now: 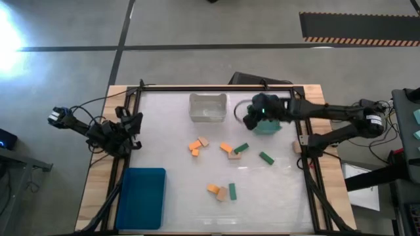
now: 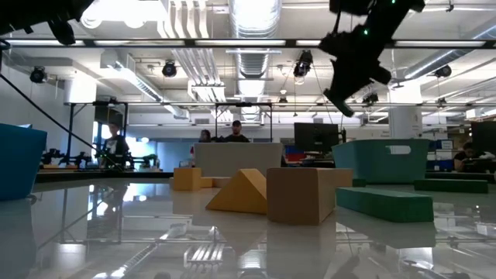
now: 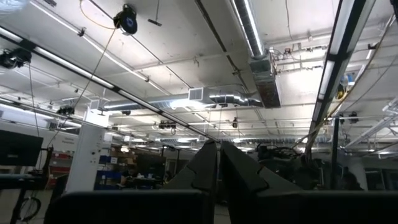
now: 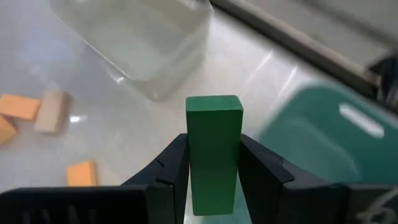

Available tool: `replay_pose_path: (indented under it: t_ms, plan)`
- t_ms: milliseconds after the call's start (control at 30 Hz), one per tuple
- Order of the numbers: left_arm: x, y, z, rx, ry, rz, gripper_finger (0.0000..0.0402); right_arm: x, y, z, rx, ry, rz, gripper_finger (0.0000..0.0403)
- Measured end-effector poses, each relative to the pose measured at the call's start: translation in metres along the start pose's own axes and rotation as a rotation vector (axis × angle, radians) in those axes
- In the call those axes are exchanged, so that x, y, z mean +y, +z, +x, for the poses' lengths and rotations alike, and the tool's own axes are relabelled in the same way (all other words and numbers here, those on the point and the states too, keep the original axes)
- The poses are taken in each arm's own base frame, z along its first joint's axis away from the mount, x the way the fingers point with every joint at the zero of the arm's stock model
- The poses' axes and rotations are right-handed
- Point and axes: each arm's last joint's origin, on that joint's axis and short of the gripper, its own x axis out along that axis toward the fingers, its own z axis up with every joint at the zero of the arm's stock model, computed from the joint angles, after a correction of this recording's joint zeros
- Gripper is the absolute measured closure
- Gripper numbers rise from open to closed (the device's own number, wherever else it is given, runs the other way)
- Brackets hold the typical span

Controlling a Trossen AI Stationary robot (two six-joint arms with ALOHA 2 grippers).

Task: Sort & place blocks by color
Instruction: Put the green block into the green bin

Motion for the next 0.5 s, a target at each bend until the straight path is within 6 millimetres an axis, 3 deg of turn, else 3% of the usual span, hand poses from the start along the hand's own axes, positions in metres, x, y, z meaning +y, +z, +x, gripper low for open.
replay_pose_path:
  t_ms: [100, 500]
  plan:
    - [0.001, 0.003, 0.001, -0.013, 0.008, -0.012, 0.0396, -0.018, 0.001, 0.007, 0.090, -0.032, 0.039, 0.0300]
    - [0.003, 0.005, 0.001, -0.021, 0.013, -0.019, 0.0396, -0.058, -0.011, 0.029, 0.396, -0.247, 0.103, 0.0300]
